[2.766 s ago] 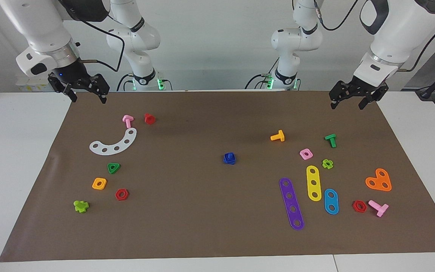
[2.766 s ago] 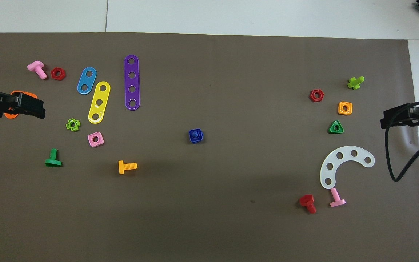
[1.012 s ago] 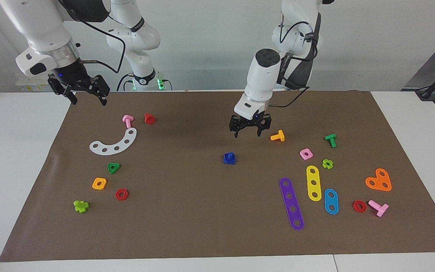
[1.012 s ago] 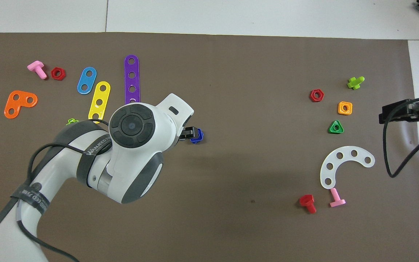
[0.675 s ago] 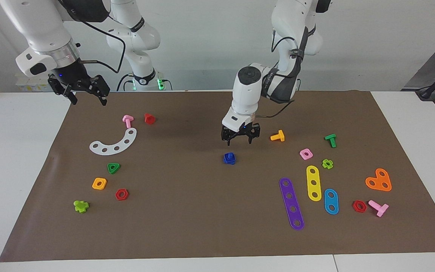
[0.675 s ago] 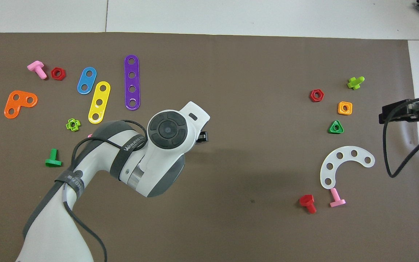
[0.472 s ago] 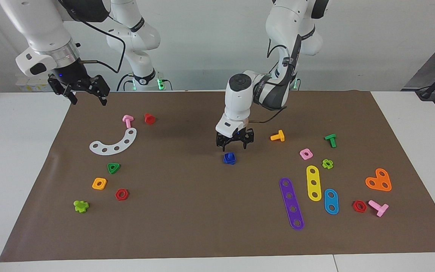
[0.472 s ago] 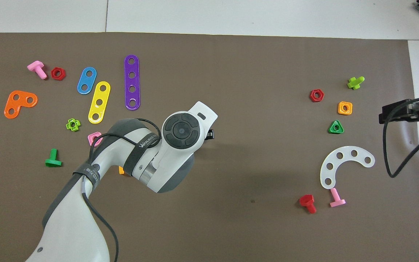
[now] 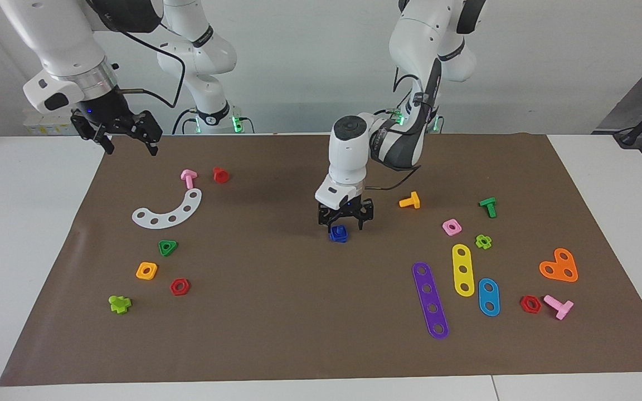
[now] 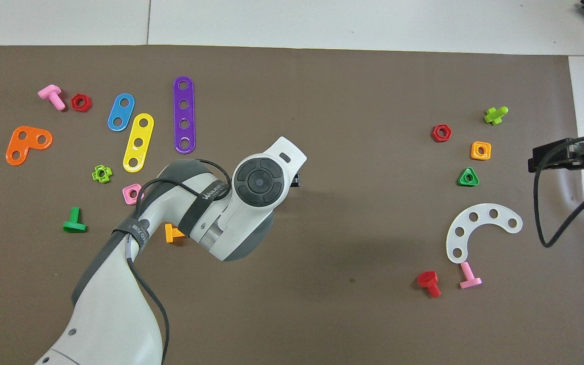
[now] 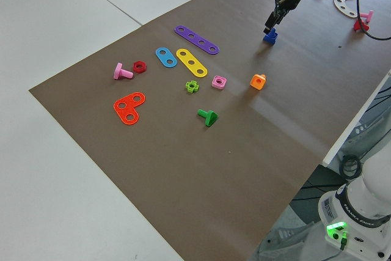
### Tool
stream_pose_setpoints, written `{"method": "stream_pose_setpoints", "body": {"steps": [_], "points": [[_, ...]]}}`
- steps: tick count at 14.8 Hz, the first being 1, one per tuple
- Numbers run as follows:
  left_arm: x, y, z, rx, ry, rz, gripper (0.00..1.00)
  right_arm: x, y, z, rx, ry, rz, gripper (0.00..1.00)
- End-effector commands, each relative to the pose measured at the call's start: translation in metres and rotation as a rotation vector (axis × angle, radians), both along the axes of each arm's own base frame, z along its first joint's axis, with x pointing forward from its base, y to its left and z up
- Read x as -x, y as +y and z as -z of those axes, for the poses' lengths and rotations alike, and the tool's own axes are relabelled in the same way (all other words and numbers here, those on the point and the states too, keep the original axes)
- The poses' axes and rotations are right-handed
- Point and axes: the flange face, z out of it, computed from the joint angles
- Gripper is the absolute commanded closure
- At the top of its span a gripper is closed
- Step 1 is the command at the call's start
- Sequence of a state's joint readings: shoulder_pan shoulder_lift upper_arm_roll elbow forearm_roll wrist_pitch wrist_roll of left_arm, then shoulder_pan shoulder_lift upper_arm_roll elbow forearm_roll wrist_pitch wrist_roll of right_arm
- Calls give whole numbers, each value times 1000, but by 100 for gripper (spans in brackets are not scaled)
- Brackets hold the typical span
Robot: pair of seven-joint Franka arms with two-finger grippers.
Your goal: Unscrew and place screws in storage area
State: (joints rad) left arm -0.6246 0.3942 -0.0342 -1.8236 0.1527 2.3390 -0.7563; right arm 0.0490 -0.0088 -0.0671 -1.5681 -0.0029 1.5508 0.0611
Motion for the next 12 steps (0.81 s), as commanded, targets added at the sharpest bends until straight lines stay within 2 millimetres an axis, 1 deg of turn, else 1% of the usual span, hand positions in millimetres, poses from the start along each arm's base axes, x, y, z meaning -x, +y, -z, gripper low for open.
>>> {"method": "stream_pose_setpoints", "body": {"steps": [1,3,5,12], "points": [[-7,-5,8,4,-37,8,8,6,1,-1,-21,-9,-1,0],[-8,-4,17,-4,-37,23,9,6,1,-1,-21,-9,-1,0],[-8,-4,21,-22,-43,43,10,6,1,-1,-21,-9,-1,0],[-5,-5,24,-19,-37,52,19,6,1,-1,-21,-9,-1,0]]}}
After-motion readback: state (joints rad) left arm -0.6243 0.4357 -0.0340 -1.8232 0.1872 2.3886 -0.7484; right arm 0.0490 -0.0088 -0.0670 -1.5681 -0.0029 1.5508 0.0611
